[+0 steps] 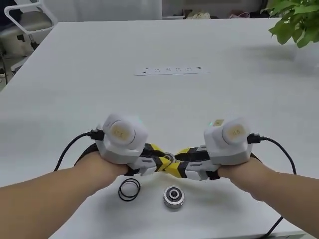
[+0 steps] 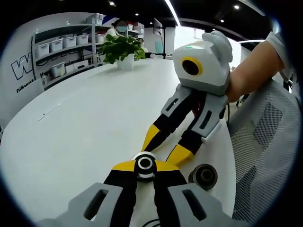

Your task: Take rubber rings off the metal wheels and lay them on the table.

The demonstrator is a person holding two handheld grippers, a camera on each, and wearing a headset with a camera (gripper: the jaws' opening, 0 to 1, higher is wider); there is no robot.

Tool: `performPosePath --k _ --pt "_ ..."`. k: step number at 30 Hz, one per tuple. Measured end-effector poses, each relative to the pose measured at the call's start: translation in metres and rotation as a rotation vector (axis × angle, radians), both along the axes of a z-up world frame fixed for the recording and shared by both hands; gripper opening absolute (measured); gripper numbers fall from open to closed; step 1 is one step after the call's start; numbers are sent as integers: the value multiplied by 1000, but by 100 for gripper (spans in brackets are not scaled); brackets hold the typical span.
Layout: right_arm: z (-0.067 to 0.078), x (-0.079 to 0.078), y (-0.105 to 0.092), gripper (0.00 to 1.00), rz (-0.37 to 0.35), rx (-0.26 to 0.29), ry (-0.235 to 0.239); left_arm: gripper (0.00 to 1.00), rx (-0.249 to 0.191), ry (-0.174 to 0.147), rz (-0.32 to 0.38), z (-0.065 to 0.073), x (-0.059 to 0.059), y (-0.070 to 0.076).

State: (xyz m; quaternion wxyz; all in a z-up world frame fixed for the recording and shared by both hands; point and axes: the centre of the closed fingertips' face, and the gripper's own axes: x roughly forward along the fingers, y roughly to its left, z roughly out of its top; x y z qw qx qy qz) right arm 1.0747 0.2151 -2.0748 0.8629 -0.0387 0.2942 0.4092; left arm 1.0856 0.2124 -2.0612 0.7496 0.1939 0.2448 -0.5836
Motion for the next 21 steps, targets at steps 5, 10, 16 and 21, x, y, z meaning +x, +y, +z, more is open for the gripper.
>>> performPosePath --k 5,10,16,21 --pt "-1 -2 -1 19 2 -5 1 7 0 0 2 0 0 0" --pt "-1 -3 -2 17 8 -19 -7 7 -3 4 6 0 0 0" --pt "-3 -7 -7 4 15 -38 -4 7 -6 5 13 0 0 0" --pt "-3 -7 -7 2 12 -42 2 7 -5 3 18 0 -1 0"
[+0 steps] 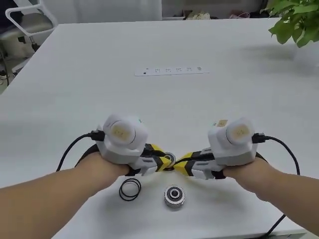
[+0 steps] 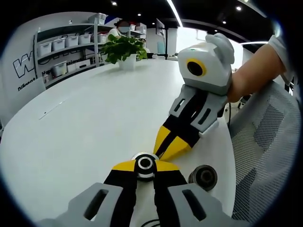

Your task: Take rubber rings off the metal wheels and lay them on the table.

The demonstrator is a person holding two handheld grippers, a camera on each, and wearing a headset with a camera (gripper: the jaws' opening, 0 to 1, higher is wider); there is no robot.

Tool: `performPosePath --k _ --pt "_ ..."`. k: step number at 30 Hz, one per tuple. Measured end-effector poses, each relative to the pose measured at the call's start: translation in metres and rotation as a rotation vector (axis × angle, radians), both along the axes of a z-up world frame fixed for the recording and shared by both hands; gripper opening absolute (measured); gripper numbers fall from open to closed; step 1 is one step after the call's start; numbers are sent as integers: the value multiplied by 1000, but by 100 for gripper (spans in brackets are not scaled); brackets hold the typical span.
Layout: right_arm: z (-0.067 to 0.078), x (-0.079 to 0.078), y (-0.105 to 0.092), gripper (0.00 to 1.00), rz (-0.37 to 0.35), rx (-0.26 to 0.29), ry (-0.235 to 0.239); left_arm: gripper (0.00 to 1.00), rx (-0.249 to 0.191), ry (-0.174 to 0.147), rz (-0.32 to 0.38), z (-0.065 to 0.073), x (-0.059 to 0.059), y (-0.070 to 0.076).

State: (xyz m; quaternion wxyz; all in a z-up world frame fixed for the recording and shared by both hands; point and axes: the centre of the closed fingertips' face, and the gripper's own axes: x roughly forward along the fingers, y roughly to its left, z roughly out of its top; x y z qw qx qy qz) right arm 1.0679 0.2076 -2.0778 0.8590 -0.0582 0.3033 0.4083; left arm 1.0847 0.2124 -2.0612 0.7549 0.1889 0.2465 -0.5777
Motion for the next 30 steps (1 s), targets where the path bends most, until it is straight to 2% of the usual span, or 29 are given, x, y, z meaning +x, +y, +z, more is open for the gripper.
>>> performPosePath --k 3,5,7,12,17,18,20,24,28,30 --pt "0 1 -3 0 -18 2 7 7 0 -1 2 0 0 0" --pt "0 2 -5 0 -52 30 39 7 -1 -3 7 0 0 0" --pt "0 3 -6 0 -69 36 46 7 0 -4 10 0 -1 0" --pt "5 12 -14 0 -160 112 83 7 -1 2 14 0 -1 0" --pt "4 11 -13 0 -174 118 92 7 2 1 23 0 -2 -1" --pt "5 12 -13 0 -180 127 96 7 3 1 24 0 -2 -1" --pt "11 14 -12 0 -199 185 106 7 4 -2 26 0 -2 -1" --pt "13 12 -9 0 -194 209 116 7 7 -7 26 0 -2 -1" --pt "14 11 -9 0 -197 215 122 7 14 -17 24 0 -2 -1" --pt "15 10 -7 0 -182 200 107 7 16 -19 24 0 -2 -1"
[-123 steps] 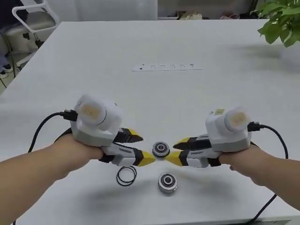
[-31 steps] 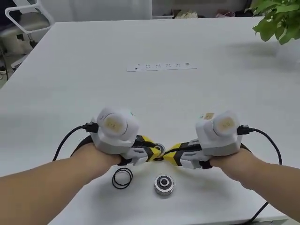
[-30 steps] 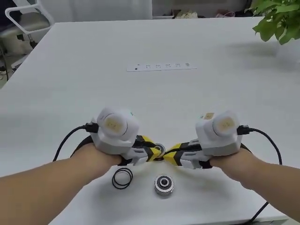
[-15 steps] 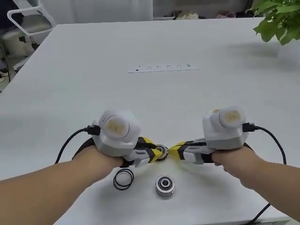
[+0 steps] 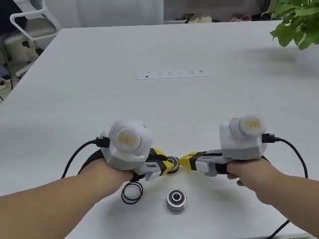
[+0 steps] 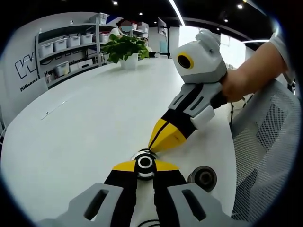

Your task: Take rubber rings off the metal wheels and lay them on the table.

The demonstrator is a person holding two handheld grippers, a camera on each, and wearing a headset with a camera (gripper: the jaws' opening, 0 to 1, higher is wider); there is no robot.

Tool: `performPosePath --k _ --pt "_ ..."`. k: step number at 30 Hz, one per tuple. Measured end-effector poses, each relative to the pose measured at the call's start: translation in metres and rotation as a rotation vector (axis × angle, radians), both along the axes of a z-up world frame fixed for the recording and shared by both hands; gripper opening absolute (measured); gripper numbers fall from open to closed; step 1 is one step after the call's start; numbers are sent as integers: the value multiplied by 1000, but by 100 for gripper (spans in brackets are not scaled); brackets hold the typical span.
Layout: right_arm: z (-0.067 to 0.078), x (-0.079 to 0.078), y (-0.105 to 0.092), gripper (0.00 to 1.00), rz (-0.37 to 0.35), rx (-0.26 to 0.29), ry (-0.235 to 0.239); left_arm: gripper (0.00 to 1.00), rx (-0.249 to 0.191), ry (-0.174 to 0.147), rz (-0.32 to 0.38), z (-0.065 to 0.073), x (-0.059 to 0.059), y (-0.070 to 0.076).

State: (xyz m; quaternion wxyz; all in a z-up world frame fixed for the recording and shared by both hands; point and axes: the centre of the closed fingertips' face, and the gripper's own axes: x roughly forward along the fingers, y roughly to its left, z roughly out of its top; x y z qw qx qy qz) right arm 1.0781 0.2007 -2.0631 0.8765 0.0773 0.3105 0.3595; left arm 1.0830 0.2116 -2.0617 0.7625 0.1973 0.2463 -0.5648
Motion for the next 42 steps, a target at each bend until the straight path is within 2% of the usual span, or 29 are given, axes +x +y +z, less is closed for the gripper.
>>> performPosePath --k 8,13,14,15,16,18,24,29,32,33,37,42 --pt "3 -1 6 0 20 10 -4 7 13 -15 -5 0 -1 0" --pt "8 -1 13 0 34 48 -3 7 15 -13 -12 0 -2 -1" --pt "13 -7 23 0 81 96 -1 7 17 -15 -14 0 -2 -1" --pt "15 -4 21 0 69 94 -18 7 16 -19 -15 0 -2 -1" --pt "22 -3 25 0 57 141 -11 7 14 -16 -12 0 -2 -1" --pt "18 -2 22 0 54 101 -19 7 11 -16 -11 0 -2 -1" --pt "12 -3 14 0 33 100 1 7 17 -15 -7 0 -1 -2" --pt "13 -4 12 0 22 104 11 7 12 0 0 1 -2 -2" --pt "14 -7 13 0 28 104 13 9 2 31 8 2 -3 -1" --pt "15 -7 13 0 28 105 12 10 0 30 8 3 -2 -1" --pt "18 -5 10 0 20 119 11 12 -55 56 21 15 -3 2" --pt "22 -9 13 0 39 134 16 18 -106 56 10 31 -7 10"
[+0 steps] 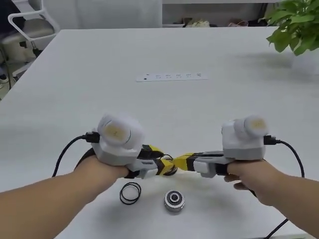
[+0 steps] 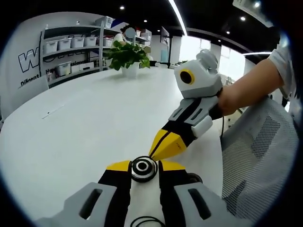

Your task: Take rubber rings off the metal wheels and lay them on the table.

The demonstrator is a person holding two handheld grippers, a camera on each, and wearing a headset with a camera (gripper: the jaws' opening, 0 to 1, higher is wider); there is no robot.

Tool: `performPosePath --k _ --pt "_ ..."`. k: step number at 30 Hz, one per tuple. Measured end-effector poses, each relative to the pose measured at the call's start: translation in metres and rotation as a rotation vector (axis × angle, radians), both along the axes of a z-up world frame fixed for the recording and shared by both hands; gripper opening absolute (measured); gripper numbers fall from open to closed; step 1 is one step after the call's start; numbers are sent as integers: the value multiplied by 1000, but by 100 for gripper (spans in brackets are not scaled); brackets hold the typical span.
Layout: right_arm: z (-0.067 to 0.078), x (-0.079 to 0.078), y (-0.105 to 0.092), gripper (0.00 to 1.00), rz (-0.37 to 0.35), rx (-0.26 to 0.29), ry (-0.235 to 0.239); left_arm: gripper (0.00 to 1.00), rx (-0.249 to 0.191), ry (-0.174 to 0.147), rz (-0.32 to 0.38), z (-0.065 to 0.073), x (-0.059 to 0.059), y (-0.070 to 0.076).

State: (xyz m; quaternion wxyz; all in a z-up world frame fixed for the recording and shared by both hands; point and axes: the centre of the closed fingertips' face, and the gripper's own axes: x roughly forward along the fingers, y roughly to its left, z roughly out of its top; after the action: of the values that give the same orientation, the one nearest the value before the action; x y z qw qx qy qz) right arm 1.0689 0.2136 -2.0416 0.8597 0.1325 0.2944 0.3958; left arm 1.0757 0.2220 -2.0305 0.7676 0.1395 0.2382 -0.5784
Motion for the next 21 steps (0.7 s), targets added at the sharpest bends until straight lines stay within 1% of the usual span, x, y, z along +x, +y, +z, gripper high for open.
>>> performPosePath --k 2,3,4,6,9,11,13,14,17,20,21 --pt "4 0 2 0 1 15 0 19 -11 -3 -1 6 0 3" --pt "5 0 3 0 1 22 0 20 -26 -11 0 12 0 5" --pt "7 0 4 0 2 28 -2 21 -33 -11 2 15 0 7" --pt "11 0 7 0 5 39 -5 23 -52 -22 6 24 0 12" --pt "15 -2 10 0 13 48 -8 27 -70 -29 13 35 -3 20" --pt "16 -5 12 0 20 47 -7 29 -73 -42 13 40 -5 24" --pt "17 -7 15 0 29 44 -8 31 -82 -59 9 48 -8 29" --pt "17 -8 16 0 30 44 -8 32 -86 -70 8 51 -9 33" --pt "19 -9 19 0 39 56 -5 35 -96 -92 7 60 -13 41" --pt "21 -11 24 0 50 65 -2 40 -95 -116 11 65 -14 54" --pt "21 -12 25 0 55 67 -1 41 -95 -118 11 66 -14 56"
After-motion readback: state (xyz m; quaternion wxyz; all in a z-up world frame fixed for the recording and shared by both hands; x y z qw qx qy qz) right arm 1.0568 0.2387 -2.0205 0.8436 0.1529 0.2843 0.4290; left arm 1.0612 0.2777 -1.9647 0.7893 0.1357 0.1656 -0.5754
